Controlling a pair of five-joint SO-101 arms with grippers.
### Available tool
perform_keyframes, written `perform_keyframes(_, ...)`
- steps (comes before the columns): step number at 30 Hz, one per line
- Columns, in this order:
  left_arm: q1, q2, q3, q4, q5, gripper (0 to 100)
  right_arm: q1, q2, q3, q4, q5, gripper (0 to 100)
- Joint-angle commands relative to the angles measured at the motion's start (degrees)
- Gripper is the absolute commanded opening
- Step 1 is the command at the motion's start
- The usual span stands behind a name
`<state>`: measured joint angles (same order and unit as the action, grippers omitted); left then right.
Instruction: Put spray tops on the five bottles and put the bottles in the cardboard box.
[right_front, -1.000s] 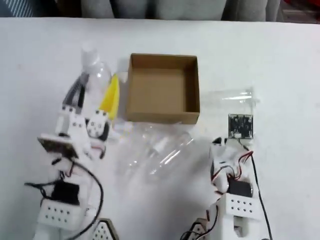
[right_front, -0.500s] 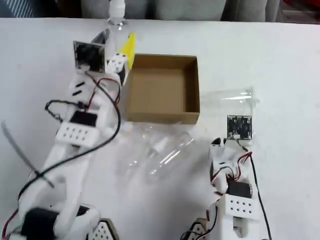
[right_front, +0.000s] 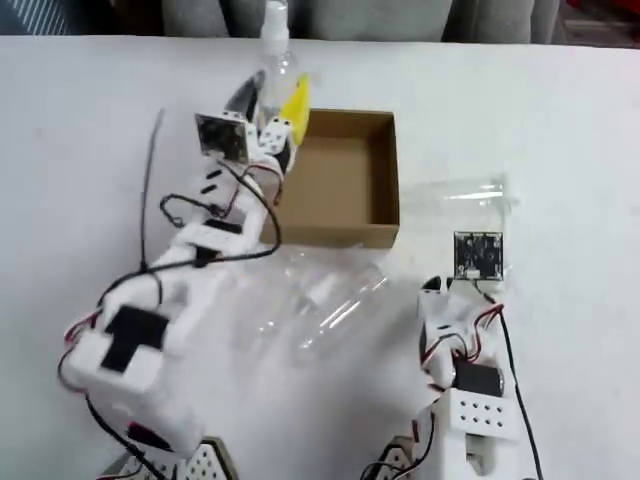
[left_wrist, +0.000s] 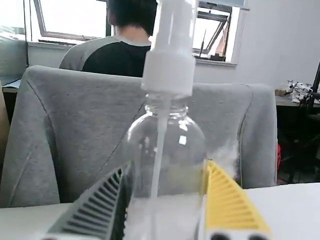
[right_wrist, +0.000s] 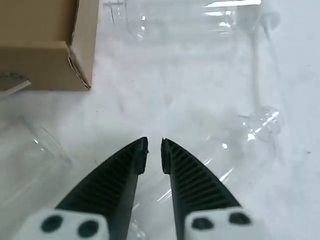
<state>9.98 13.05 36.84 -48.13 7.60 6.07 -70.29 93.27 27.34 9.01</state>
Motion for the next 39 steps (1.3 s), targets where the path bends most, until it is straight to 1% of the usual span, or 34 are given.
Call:
perform_keyframes(1, 0.13, 7.96, -8.62, -8.0, 0.79, 5, -0.31, 0.66, 0.0, -0.22, 0.35, 1.7)
perform_keyframes(16, -0.13, 28.44, -23.74, -8.53, 0.7, 5, -0.13, 0.66, 0.0, -0.22, 0.35, 1.6)
perform_keyframes(19, -0.57, 29.93, -25.41, -8.53, 0.79, 5, -0.13, 0.66, 0.0, -0.22, 0.35, 1.6)
perform_keyframes(33, -1.01, 31.69, -25.58, -8.44, 0.79, 6, -0.13, 0.66, 0.0, -0.22, 0.35, 1.6)
perform_keyframes(35, -1.01, 32.04, -25.58, -8.53, 0.7, 9, -0.13, 0.66, 0.0, -0.22, 0.35, 1.6)
perform_keyframes(38, -0.75, 32.48, -25.41, -8.26, -1.14, 21, -0.13, 0.66, 0.0, -0.22, 0.35, 1.6)
perform_keyframes(39, -0.66, 32.48, -25.32, -6.95, -1.58, 24, -0.13, 0.66, 0.0, -0.22, 0.35, 1.6)
